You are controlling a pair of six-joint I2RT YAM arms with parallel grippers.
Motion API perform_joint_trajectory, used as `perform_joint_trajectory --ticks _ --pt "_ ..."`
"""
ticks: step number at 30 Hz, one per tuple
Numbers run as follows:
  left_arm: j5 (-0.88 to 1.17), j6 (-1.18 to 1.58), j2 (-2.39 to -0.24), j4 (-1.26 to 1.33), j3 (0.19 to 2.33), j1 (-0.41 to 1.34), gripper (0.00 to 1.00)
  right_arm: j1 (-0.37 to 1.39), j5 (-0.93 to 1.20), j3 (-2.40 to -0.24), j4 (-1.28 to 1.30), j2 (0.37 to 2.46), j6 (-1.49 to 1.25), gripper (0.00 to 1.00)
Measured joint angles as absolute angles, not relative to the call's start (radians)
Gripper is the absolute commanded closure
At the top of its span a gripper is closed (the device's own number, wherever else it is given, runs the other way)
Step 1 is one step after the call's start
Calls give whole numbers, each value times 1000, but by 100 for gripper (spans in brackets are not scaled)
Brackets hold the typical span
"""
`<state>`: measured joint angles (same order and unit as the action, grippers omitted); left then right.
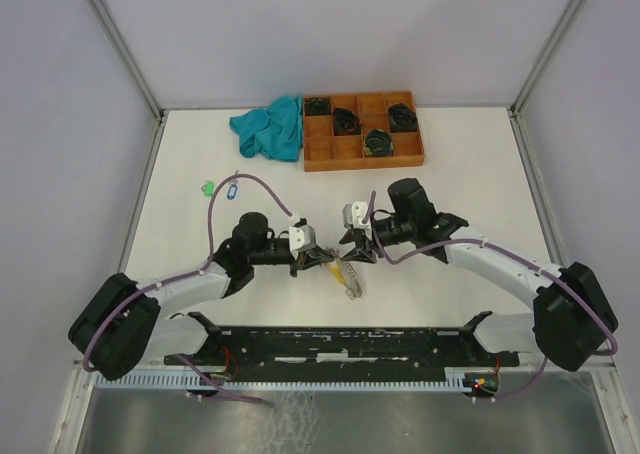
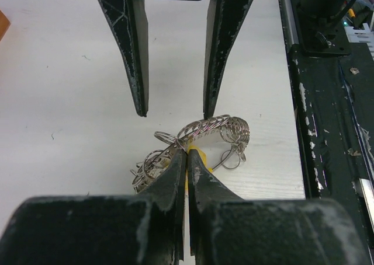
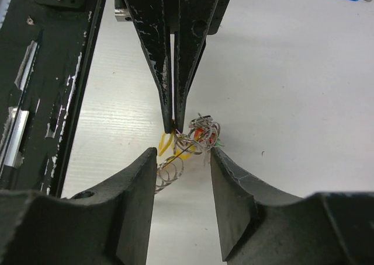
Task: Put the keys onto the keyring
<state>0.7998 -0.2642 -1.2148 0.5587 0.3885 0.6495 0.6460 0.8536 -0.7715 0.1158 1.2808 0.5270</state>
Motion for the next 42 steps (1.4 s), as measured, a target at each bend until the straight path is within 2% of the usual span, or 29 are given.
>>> perform_joint_trajectory --ticks 5,14,26,31,37,42 --pt "815 -275 -1217 554 394 653 97 646 857 -826 202 1328 658 48" --pt "823 -278 -1227 546 401 655 97 646 876 -971 388 1441 840 53" --pt "844 -287 -1235 529 411 658 97 646 912 -1001 495 1486 904 61" --pt "849 -287 -1235 528 411 659 97 646 929 -1012 505 1502 907 72" --pt "850 -289 -1237 524 413 659 97 647 935 -1029 543 1515 920 97" --pt "849 -290 -1237 514 413 659 97 647 928 -1032 564 1513 924 99"
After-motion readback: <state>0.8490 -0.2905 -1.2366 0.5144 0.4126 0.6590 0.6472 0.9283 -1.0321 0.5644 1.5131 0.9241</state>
